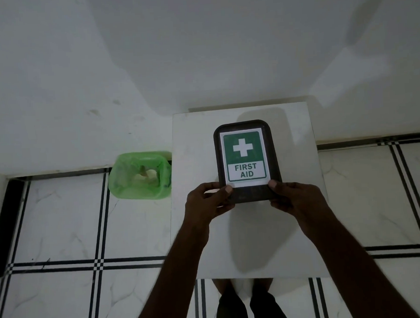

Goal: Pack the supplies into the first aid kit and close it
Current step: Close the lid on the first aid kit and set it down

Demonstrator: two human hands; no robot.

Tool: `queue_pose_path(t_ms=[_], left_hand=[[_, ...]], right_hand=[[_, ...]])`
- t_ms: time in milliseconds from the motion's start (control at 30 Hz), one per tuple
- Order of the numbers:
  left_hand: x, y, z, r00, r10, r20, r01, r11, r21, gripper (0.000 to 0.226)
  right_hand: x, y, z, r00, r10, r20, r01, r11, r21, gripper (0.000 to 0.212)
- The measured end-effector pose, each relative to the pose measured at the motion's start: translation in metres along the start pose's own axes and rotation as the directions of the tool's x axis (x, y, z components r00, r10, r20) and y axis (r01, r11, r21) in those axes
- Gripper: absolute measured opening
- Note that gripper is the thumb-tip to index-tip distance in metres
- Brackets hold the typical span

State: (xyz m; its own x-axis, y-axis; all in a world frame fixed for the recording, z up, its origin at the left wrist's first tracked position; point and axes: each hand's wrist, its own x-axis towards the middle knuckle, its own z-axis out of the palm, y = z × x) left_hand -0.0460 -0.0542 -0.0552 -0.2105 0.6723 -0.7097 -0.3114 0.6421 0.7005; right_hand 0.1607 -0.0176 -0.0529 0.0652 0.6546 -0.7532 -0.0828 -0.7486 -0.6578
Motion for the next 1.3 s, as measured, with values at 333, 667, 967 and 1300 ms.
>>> queue_pose_path(t_ms=[333, 667, 967, 1300], left_hand=[[-0.001, -0.020, 0.010, 0.997, 0.052, -0.056, -0.052, 0.999, 0.001, 0.050], [0.022, 0.036, 0.008, 0.985, 0.165, -0.054, -0.136, 0.927, 0.348, 0.037], [0.040, 0.052, 0.005, 0.999, 0.037, -0.021, -0.029, 0.956, 0.291, 0.026], [0.055, 0.054, 0.017, 0.988, 0.129, 0.083, -0.148, 0.944, 0.295, 0.039]], right_hand=[[0.010, -0.002, 0.004, 0.997, -0.030, 0.066, 0.040, 0.989, -0.146, 0.055], [0.025, -0.052, 0.011, 0.994, -0.111, 0.022, 0.113, 0.945, -0.306, 0.038], [0.047, -0.064, 0.011, 0.993, -0.104, 0.063, 0.118, 0.945, -0.304, 0.021], [0.055, -0.060, 0.027, 0.984, -0.133, 0.114, 0.165, 0.924, -0.344, 0.039]])
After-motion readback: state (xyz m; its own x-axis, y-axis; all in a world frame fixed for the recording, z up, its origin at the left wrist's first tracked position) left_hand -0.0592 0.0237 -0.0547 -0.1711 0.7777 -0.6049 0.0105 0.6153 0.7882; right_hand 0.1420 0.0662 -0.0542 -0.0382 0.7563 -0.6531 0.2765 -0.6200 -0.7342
